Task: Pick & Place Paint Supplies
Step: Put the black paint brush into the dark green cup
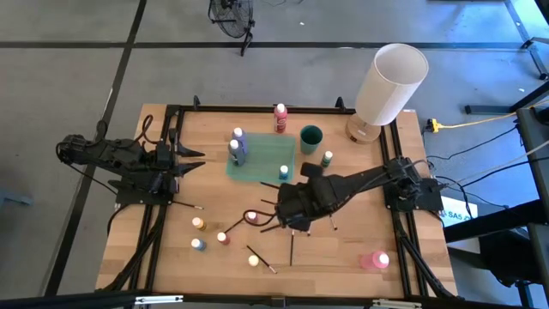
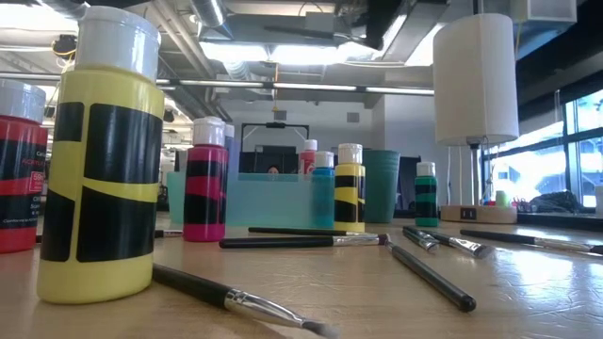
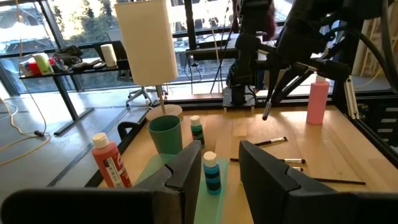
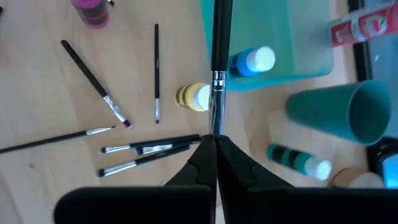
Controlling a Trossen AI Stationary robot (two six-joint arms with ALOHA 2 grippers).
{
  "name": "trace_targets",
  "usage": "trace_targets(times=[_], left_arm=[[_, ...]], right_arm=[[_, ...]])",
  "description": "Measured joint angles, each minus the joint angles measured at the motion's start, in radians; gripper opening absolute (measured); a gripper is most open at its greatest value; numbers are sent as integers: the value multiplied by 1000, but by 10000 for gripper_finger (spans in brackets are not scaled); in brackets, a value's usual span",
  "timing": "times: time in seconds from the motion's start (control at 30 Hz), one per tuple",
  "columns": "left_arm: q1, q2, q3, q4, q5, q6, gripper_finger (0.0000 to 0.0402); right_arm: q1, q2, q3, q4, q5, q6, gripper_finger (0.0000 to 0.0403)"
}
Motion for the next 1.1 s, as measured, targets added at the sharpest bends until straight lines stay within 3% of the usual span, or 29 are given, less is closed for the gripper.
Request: trace_targets(times=[0.13, 0.33, 0.5, 0.63, 0.8, 1.1], left_arm=[[0, 10, 0, 62, 36, 48, 104], [0, 103, 0, 212, 245, 200, 104], [0, 219, 0, 347, 262, 254, 104], [0, 293, 0, 428, 168, 338, 104], [0, 394, 1, 486, 28, 549, 104], [-29, 553, 0, 586, -103, 797, 104]], right_arm=[[-4, 0, 2, 0, 60, -42, 0], [-15, 0, 2, 1, 139, -50, 0], [-15, 0, 2, 4, 201, -52, 0], [-17, 0, 2, 7, 160, -52, 0], [-27, 0, 2, 52, 111, -48, 0], [-62, 0, 2, 96, 44, -4, 0]])
